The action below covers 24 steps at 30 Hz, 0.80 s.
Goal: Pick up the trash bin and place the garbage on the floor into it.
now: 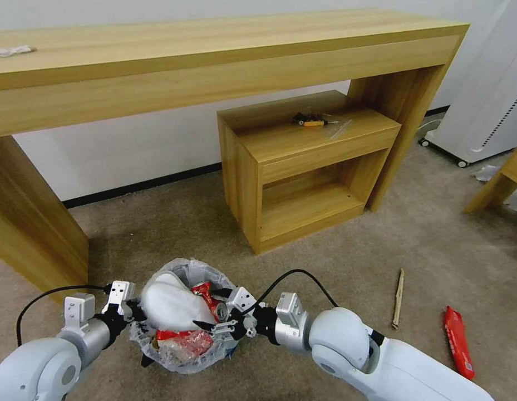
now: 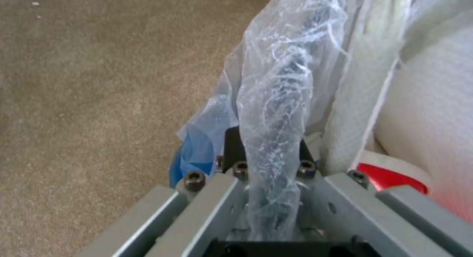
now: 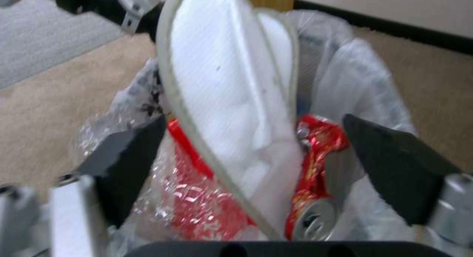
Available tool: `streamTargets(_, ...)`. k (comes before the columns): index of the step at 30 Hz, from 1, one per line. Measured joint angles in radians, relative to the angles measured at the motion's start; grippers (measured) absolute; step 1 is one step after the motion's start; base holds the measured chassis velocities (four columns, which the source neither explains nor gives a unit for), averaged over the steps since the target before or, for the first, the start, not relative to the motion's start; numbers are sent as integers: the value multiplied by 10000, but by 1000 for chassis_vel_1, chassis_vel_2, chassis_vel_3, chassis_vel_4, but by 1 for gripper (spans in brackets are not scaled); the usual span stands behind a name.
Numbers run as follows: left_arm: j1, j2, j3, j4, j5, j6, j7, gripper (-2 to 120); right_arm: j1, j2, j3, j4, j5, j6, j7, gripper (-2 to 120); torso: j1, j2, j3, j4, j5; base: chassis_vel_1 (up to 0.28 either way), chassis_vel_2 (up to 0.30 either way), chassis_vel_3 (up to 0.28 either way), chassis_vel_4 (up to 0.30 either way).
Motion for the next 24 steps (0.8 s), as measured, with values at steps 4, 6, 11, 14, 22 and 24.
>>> streamTargets(4,-16,-36,-5,103,22,0,0,0,-134,98,426,131,-82,216,362,100,0,0,0,0,0,0,0,0,0)
streamTargets(6,-17,-65,-18,140,63,0,4,0,-253,133,685,176,-191,293,550,100,0,0,0,0,0,0,0,0,0)
streamTargets(11,48,-194,-68,182,229,0,118,0,-924,36,1659,-38,-968,1162,1780,100,0,0,0,1,1,0,0,0,0)
streamTargets(14,97,-250,-90,157,285,0,154,0,-1552,-11,2608,-217,-1258,1480,2132,100,0,0,0,1,2,0,0,0,0)
streamTargets(22,237,-379,-206,-84,350,0,241,0,-4193,451,5758,-852,-2795,2622,1964,100,0,0,-1,0,3,0,0,0,0)
streamTargets(24,253,-397,-223,-171,359,0,248,0,-5130,864,6790,-1185,-3548,3285,1919,100,-1,1,-1,-1,2,0,0,0,0)
